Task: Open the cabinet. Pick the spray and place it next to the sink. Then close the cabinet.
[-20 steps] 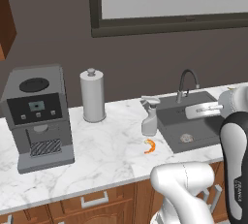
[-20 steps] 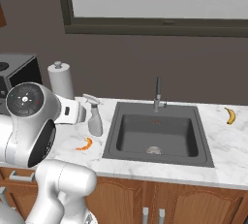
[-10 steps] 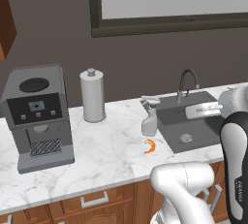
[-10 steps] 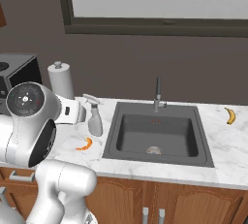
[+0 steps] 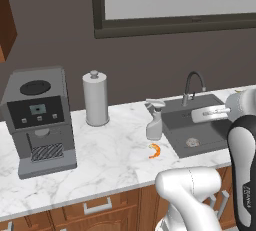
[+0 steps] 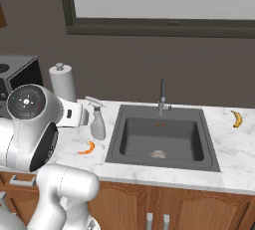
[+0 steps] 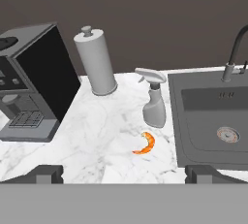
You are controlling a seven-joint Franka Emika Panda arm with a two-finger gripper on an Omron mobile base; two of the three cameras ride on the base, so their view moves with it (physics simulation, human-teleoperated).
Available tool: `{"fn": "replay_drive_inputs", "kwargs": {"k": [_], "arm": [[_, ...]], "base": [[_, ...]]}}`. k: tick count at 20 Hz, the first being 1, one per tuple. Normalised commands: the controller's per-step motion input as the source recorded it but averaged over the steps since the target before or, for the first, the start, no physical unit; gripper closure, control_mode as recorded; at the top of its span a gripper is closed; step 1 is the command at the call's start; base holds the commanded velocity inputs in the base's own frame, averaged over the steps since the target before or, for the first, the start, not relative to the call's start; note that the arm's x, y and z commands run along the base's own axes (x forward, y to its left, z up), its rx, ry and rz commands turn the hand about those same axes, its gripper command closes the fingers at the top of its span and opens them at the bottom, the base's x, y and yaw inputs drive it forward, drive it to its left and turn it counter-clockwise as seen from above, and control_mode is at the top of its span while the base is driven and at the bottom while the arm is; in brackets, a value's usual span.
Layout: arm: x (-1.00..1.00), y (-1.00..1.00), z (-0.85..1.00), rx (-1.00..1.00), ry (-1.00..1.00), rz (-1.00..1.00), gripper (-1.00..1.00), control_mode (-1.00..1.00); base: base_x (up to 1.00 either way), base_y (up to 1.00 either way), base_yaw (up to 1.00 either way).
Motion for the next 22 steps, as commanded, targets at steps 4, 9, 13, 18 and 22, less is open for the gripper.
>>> {"fn": "replay_drive_inputs", "kwargs": {"k": [4, 9, 13, 18, 22], "arm": [[0.00, 0.00, 0.00, 0.00, 0.00, 0.00, -1.00, 1.00], [0.00, 0.00, 0.00, 0.00, 0.00, 0.00, -1.00, 1.00], [0.00, 0.00, 0.00, 0.00, 0.00, 0.00, -1.00, 1.00], [0.00, 0.00, 0.00, 0.00, 0.00, 0.00, -1.00, 1.00], [0.00, 0.00, 0.00, 0.00, 0.00, 0.00, -1.00, 1.00]], "base": [[0.00, 0.00, 0.00], [0.00, 0.00, 0.00], [-0.47, 0.01, 0.05], [-0.75, 0.10, 0.05], [-0.80, 0.15, 0.06]]}}
